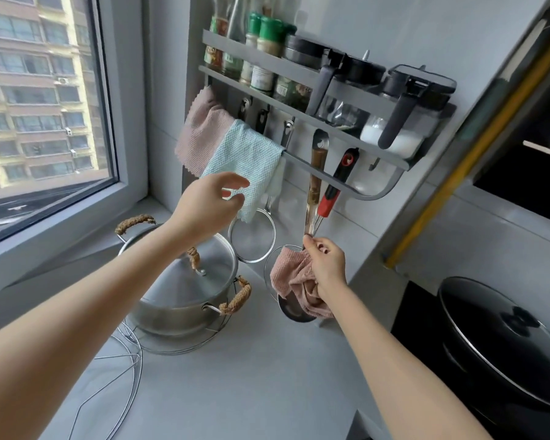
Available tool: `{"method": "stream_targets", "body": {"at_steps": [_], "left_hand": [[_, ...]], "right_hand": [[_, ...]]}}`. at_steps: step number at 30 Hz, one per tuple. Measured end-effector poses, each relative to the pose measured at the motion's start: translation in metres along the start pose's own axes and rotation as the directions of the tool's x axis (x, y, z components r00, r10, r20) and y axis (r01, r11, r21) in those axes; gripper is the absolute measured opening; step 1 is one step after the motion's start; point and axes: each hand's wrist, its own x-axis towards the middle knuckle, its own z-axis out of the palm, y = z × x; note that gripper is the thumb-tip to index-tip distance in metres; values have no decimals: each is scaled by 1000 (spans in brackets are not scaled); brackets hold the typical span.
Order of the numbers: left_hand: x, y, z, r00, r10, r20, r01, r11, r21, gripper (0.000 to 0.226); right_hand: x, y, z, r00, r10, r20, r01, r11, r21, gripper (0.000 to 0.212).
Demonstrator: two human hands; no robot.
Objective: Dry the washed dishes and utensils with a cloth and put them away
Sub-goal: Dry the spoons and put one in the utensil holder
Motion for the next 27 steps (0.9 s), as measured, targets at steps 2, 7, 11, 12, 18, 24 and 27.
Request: {"method": "stream_targets", "body": {"at_steps": [2,7,11,12,18,24,27], "left_hand": [[2,-3,-1,1000,-8,13,8,1000,-14,30],[0,-9,-6,999,-26,40,28,998,-48,28],[-3,-11,-11,999,-48,25,49,998,-48,27],[-5,-11,-13,998,-57,21,58,997,-48,28],[-23,-10,-24,992,-124,-14,123,991,-59,27],[-74,-12,-43,975,-220,-3,220,975,-25,25],[-111,-12,-55,962,-272,-1,272,962,-10,24]], "right_hand": [[5,-5,3,1000,-2,-2,2,1000,4,25],[15,-9,8,999,50,-5,-50,998,35,31],[18,-3,14,993,118,-29,-116,992,45,32],[18,-1,16,990,133,-39,-131,990,60,32],[17,-9,19,979,193,68,-200,972,122,9],[-17,-6,3,979,157,127,-169,981,91,47],[-48,-13,-8,960,154,235,-186,975,119,45]]}}
